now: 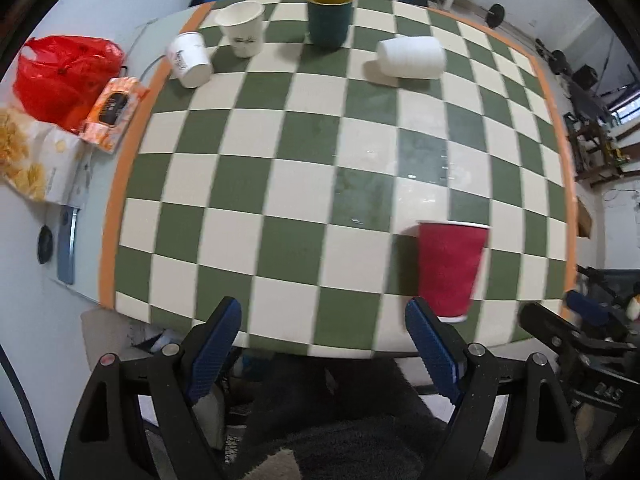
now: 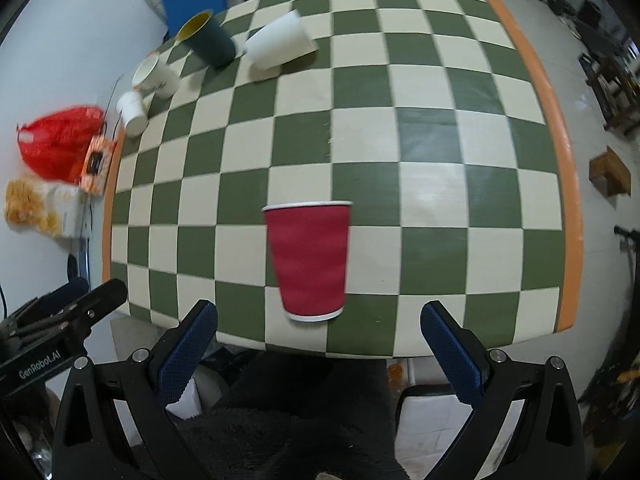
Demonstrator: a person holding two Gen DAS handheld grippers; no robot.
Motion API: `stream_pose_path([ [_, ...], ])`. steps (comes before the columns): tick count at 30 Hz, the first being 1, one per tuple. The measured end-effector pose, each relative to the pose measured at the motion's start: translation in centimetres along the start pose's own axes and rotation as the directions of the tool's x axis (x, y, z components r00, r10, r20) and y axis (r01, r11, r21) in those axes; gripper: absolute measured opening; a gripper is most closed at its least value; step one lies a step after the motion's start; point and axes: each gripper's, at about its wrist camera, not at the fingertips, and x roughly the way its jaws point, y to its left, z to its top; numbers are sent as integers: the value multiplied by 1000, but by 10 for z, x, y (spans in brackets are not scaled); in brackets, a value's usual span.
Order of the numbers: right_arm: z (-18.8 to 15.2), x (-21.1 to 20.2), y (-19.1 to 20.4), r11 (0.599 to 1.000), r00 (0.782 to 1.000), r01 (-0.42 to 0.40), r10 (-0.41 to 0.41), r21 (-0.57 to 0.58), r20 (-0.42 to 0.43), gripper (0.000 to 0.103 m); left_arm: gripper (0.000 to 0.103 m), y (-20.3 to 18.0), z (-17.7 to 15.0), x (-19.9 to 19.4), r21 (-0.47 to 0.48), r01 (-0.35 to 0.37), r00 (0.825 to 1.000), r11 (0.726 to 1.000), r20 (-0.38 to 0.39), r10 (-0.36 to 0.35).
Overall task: Flip cup upside down
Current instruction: 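Lower the upright red cup onto the table and open the left tool, then grasp the red cup with the right tool while the left tool withdraws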
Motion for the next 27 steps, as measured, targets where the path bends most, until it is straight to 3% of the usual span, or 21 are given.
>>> stream_pose_path([
  [2, 5, -3, 13, 994, 998, 60, -58, -95, 24, 103, 84, 4, 2, 7, -11, -4, 1000, 1000, 1, 4],
  [4, 12, -5, 30, 955, 986, 163, -152, -249, 62, 103, 92, 10, 5, 19, -21, -31, 1000, 999, 0, 31],
  [6, 15, -4, 50, 858, 961, 278, -247, -433, 127, 103, 93, 10, 8, 31, -24, -48, 999, 999, 6, 48],
  [7, 16, -1, 59, 788, 943, 331, -290, -519, 162, 103, 93, 9, 9, 40, -21, -59, 998, 998, 9, 59],
  [9, 14, 12, 78, 601, 901, 420, -367, -680, 233, 103, 93, 7, 10, 55, -17, -66, 998, 998, -2, 66],
  [12, 3, 42, 99, 285, 844, 452, -444, -845, 302, 103, 93, 4, 12, 79, -27, -53, 998, 998, -44, 52],
  [16, -30, 85, 108, -160, 786, 368, -472, -916, 399, 103, 93, 2, 10, 100, -40, -45, 996, 998, -85, 41],
  [19, -60, 111, 99, -470, 756, 246, -454, -847, 472, 103, 93, 1, 9, 113, -45, -45, 994, 998, -106, 40],
  [20, -69, 119, 95, -555, 748, 214, -436, -804, 500, 103, 93, 1, 9, 117, -48, -43, 993, 998, -114, 37],
  [22, -85, 130, 84, -711, 740, 142, -386, -689, 551, 103, 93, 2, 10, 124, -53, -51, 991, 997, -123, 45],
  [23, -90, 134, 80, -760, 742, 113, -364, -640, 563, 103, 93, 3, 10, 128, -56, -53, 990, 997, -131, 45],
  [25, -96, 141, 70, -844, 747, 53, -321, -534, 582, 103, 93, 6, 9, 136, -71, -56, 988, 996, -145, 45],
  [27, -101, 148, 62, -901, 757, 5, -281, -435, 590, 103, 93, 9, 9, 144, -83, -61, 986, 995, -161, 47],
])
